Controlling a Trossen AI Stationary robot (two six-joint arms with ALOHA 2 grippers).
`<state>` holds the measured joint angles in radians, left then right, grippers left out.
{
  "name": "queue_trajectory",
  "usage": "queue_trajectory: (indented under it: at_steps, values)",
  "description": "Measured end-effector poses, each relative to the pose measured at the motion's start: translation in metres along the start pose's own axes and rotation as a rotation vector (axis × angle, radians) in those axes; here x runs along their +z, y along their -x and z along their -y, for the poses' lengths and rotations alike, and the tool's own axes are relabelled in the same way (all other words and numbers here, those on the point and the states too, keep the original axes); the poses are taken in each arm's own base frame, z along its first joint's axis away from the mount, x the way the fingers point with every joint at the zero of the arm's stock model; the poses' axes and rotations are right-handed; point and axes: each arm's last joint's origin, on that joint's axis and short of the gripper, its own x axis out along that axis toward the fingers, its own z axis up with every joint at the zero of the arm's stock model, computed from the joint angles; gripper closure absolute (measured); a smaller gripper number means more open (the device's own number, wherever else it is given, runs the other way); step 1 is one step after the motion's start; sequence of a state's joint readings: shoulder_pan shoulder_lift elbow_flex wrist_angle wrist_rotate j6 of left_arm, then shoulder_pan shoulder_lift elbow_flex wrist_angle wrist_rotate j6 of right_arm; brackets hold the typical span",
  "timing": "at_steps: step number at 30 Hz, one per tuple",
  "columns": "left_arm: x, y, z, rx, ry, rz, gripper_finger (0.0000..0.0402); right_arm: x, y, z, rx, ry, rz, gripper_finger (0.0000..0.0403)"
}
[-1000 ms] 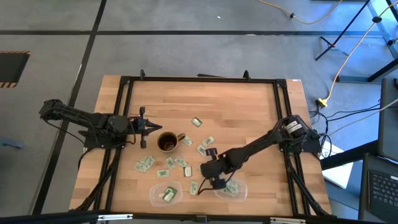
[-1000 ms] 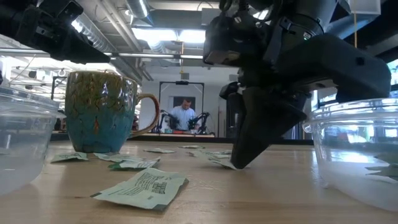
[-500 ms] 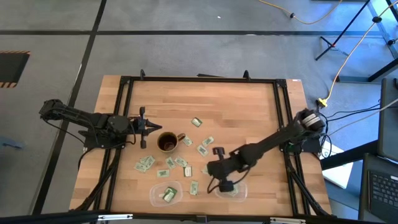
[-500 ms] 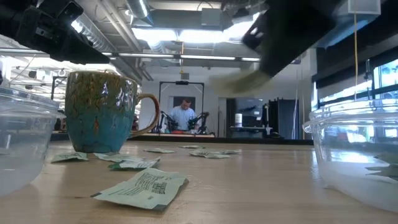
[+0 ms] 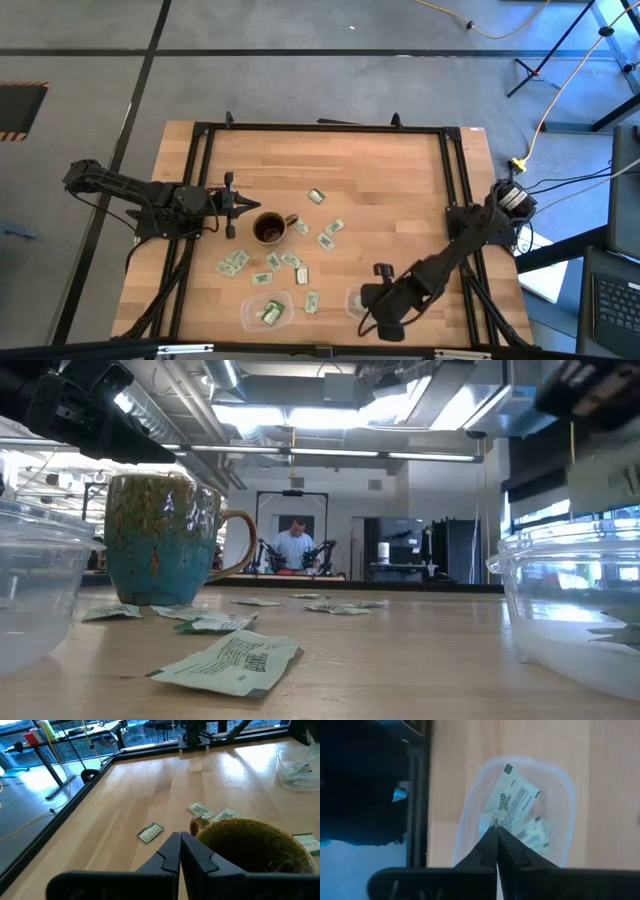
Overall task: Pick and place items into bin
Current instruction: Put the white stevia packet into the right transparent bin
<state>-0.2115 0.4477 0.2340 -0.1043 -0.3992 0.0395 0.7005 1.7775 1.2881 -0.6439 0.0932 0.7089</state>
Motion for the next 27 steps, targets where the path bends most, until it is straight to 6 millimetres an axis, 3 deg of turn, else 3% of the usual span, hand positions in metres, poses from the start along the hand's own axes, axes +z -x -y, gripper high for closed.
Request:
queue_trajectory:
  at_steps: [11, 20, 27]
  values:
    - [0.0, 0.0, 0.0, 0.0, 0.001, 0.0, 0.0396, -0.007, -0.025, 0.002, -0.061, -0.035, -0.065, 0.0394]
    - [0.0, 0.0, 0.0, 0.0, 0.0, 0.0, 0.0398, -0.005, -0.027, 0.003, -0.069, -0.045, -0.048, 0.0393]
    - [0.0, 0.0, 0.0, 0.0, 0.0, -0.001, 0.0398, 0.0, -0.027, 0.014, -0.101, -0.117, -0.059, 0.036]
